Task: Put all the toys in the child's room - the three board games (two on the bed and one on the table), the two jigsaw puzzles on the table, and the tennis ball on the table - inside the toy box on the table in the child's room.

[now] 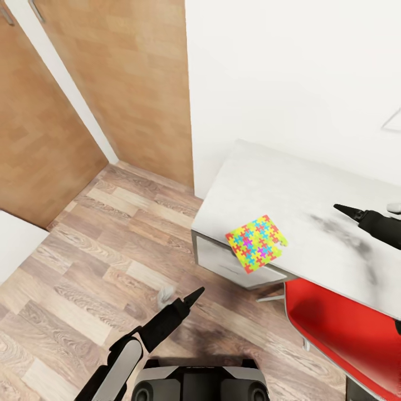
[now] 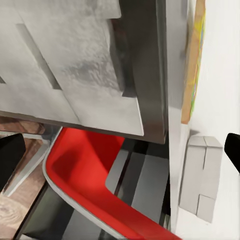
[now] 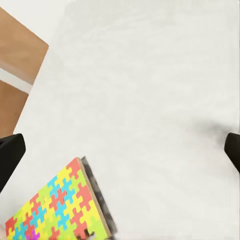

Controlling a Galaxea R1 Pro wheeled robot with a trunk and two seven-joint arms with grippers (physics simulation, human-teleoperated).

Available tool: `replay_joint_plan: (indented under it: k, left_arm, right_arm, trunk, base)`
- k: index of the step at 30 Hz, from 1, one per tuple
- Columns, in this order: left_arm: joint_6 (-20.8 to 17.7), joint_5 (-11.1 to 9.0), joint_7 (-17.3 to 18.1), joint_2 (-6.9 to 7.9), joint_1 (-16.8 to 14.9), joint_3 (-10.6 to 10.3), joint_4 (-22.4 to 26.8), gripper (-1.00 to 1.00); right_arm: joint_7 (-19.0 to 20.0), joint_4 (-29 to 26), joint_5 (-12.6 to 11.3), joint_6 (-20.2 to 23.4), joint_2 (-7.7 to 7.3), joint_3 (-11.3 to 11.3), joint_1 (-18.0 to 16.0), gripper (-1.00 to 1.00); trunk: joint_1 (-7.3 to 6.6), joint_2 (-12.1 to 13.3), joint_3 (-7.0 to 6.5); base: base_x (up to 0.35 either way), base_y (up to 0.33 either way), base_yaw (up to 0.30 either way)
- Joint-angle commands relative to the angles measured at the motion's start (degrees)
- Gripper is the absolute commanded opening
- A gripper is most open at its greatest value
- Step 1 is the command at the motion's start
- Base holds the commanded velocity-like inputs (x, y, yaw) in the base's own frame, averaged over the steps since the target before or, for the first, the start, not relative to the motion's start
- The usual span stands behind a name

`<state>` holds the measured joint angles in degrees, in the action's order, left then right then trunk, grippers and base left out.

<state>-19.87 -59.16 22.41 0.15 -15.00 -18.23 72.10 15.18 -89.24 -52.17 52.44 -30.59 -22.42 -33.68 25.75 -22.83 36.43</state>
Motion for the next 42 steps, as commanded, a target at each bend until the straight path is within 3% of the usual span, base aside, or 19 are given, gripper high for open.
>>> replay_joint_plan:
  k: [1, 11, 27, 42]
  left_arm:
    - [-0.43, -0.6, 0.43, 0.0, -0.07, -0.01, -0.02, 1.0]
    - [-0.43, -0.49, 4.16, 0.09, -0.9, -0.03, -0.98, 1.0]
    - [-0.43, -0.21, 12.37, 0.85, -1.3, 0.33, -1.96, 1.0]
    - [-0.51, -0.25, 14.58, 2.35, -1.98, 1.24, -3.2, 1.0]
  right_arm:
    - [0.47, 0.01, 0.43, 0.29, 0.0, -0.05, -0.07, 1.0]
    - [0.51, -0.02, 0.4, 0.29, 0.13, -0.01, -0.07, 1.0]
    - [0.53, -0.05, 0.4, 0.23, 0.25, 0.0, -0.07, 1.0]
    - [0.55, -0.05, 0.4, 0.21, 0.34, 0.12, -0.07, 1.0]
  trunk:
    - [0.03, -0.09, 0.07]
    - [0.03, -0.09, 0.07]
    - [0.03, -0.09, 0.07]
    - [0.03, -0.09, 0.07]
  base:
    - [0.0, 0.0, -0.248]
    - [0.0, 0.0, -0.219]
    - [0.0, 0.0, -0.049]
    - [0.0, 0.0, -0.005]
